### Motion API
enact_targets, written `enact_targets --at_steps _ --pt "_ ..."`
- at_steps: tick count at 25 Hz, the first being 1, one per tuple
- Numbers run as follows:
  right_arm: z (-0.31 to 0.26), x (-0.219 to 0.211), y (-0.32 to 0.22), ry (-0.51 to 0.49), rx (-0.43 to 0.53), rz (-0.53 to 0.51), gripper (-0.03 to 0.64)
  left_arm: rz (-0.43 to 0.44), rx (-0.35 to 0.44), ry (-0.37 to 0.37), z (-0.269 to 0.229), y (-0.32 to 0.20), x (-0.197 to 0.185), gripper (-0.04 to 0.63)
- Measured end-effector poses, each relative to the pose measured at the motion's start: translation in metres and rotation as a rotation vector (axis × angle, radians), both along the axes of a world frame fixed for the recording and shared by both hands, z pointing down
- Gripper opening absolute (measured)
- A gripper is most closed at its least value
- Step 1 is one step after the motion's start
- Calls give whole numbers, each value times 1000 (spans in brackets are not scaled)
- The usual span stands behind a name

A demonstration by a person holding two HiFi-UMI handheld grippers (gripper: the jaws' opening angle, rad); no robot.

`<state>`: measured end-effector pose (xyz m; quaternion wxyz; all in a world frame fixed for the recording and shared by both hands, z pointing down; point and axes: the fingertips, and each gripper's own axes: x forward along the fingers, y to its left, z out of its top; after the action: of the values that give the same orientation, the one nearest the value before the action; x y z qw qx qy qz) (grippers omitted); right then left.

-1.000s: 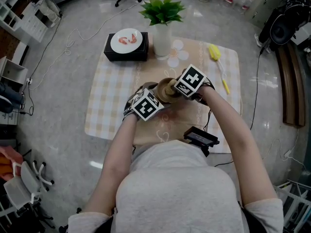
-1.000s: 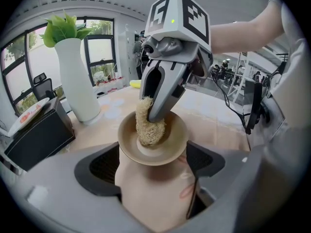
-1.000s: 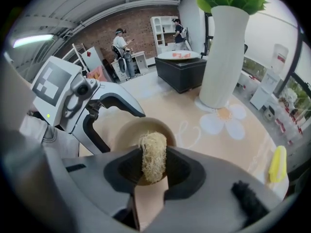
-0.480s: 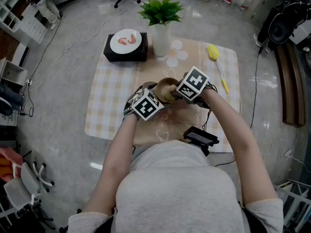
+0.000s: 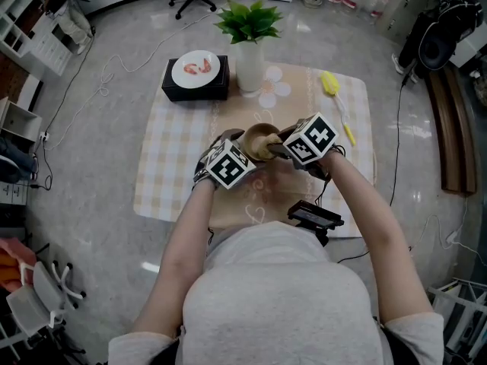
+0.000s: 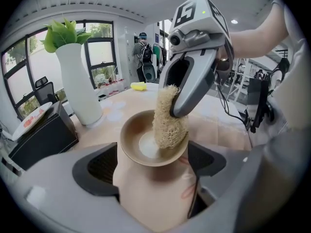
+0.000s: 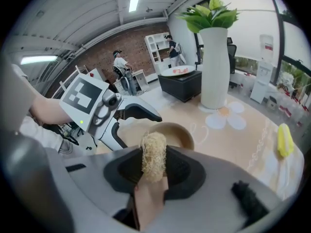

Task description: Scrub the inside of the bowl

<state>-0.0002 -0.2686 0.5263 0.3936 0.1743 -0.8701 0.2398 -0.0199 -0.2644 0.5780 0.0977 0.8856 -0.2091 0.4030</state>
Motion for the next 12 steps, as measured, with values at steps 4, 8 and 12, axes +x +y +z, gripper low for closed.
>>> enact_targets --at_steps 4,8,12 --pt "-10 -2 -2 -37 62 54 104 -21 23 30 -9 -2 -2 483" --pt "-21 0 -10 -64 145 133 104 -28 44 52 -19 -1 -5 494" --pt "-35 1 -19 -113 215 233 104 -23 67 76 -29 4 -6 499"
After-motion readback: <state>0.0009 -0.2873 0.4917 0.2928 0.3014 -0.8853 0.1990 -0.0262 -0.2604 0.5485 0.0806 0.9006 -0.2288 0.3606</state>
